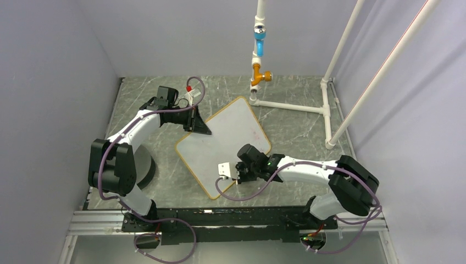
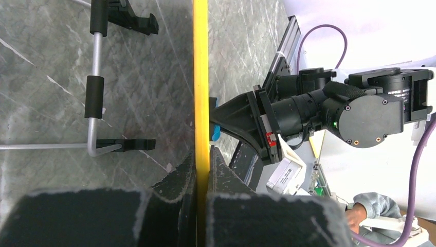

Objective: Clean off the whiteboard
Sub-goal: Erase the whiteboard at the center of the board.

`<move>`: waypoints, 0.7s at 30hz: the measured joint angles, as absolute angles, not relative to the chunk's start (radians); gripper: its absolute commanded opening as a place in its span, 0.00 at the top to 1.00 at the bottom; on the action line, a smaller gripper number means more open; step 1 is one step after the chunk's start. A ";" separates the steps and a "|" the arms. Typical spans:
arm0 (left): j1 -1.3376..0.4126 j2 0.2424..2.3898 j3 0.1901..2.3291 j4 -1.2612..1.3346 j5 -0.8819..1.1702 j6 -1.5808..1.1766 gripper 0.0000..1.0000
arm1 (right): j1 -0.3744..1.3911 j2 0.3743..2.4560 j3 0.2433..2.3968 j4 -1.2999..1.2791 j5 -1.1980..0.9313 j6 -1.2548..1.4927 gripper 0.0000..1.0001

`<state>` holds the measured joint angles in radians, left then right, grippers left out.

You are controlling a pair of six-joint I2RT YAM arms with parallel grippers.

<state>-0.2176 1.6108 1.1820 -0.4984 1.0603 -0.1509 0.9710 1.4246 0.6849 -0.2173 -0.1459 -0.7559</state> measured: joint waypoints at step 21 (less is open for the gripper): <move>-0.217 1.609 1.182 -0.501 1.060 -0.150 1.00 | 0.920 1.430 0.694 -0.258 -0.166 -0.756 1.00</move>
